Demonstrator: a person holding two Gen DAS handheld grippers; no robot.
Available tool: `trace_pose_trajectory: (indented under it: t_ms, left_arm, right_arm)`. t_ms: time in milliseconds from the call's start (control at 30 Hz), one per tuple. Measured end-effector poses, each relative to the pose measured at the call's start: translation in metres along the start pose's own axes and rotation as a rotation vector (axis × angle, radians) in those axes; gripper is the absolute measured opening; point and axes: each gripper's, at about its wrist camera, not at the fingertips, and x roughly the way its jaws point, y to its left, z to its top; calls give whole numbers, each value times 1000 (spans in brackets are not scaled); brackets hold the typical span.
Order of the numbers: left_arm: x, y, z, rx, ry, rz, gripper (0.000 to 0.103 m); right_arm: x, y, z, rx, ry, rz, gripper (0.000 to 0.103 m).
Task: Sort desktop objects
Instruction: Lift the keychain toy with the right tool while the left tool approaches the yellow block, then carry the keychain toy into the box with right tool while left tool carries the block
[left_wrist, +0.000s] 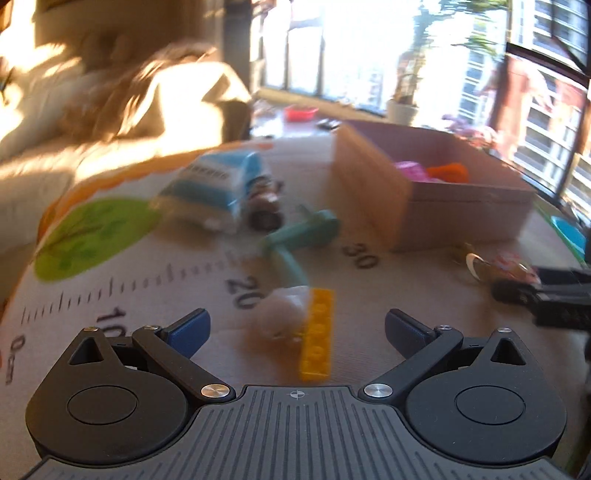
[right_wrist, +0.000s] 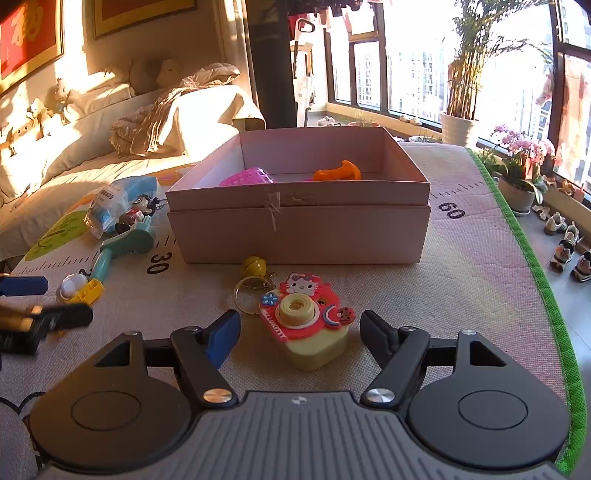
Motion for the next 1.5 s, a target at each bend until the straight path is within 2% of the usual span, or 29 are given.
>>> trace_pose_trajectory:
  t_ms: [67, 100, 167, 200, 233, 267, 367, 400, 433, 500, 567, 633, 700, 767, 833, 933, 1000, 1100, 1300, 1367, 1400, 1433, 1500]
  left_arm:
    - [4, 10, 5, -56, 21, -8, 94]
    - [6, 12, 7, -68, 26, -4, 85]
    - [7, 14, 10, -76, 26, 1, 79]
    - [7, 15, 11, -76, 28, -7, 71]
    - [6, 16, 11, -75, 28, -20, 59]
    - [4, 16, 11, -73, 29, -35, 52]
    - [-4, 14, 9, -44, 13, -51, 46]
    - [-8, 12, 7, -27, 2, -50, 35]
    - [-12, 11, 6, -11, -6, -48, 29]
    - [-20, 10, 6, 5, -17, -56, 29]
    - [-28, 10, 5, 24, -33, -59, 28]
    - [-37, 8, 1, 51, -48, -70, 27]
    - [-46, 5, -5, 95, -48, -115, 27]
    - [-50, 0, -13, 128, -39, -139, 31]
    - [-49, -4, -19, 144, -26, -126, 47]
    - [-43, -8, -17, 154, -38, -92, 63]
    - [-38, -9, -11, 158, -41, -92, 70]
    - [-26, -15, -1, 157, -27, -119, 72]
    - [3, -27, -1, 147, 65, -137, 72]
    - [5, -32, -1, 161, 55, -126, 68]
    - [7, -33, 1, 161, 54, -124, 61]
    - [7, -34, 2, 162, 54, -122, 46]
    - [8, -36, 5, 170, 54, -116, 27]
  right_arm:
    - [0, 1, 0, 0, 1, 0, 73]
    - [1, 0, 0, -1, 1, 0, 73]
    - [1, 0, 0, -4, 3, -2, 73]
    - [1, 1, 0, -7, 5, -2, 74]
    - [2, 2, 1, -12, 8, 0, 74]
    - [2, 3, 2, -19, 12, 3, 74]
    - [5, 6, 6, -50, 27, 19, 74]
    - [6, 7, 8, -60, 31, 22, 74]
    - [7, 9, 10, -69, 37, 24, 74]
    - [11, 11, 14, -86, 49, 25, 72]
    - [13, 14, 18, -110, 64, 29, 57]
    - [12, 17, 20, -123, 78, 48, 57]
    - [6, 20, 18, -141, 72, 66, 57]
    - [-1, 23, 14, -160, 66, 82, 57]
    - [-5, 23, 10, -165, 66, 82, 57]
    - [-8, 17, 4, -150, 72, 61, 57]
    - [-10, 13, 2, -136, 70, 57, 57]
    - [-11, 11, 0, -131, 61, 55, 58]
    - [-8, 14, -1, -162, 48, 53, 61]
    - [-5, 13, -1, -164, 49, 58, 63]
    - [-4, 13, -1, -165, 46, 59, 63]
    - [-4, 13, 0, -166, 45, 60, 63]
    - [-3, 14, 0, -169, 42, 61, 63]
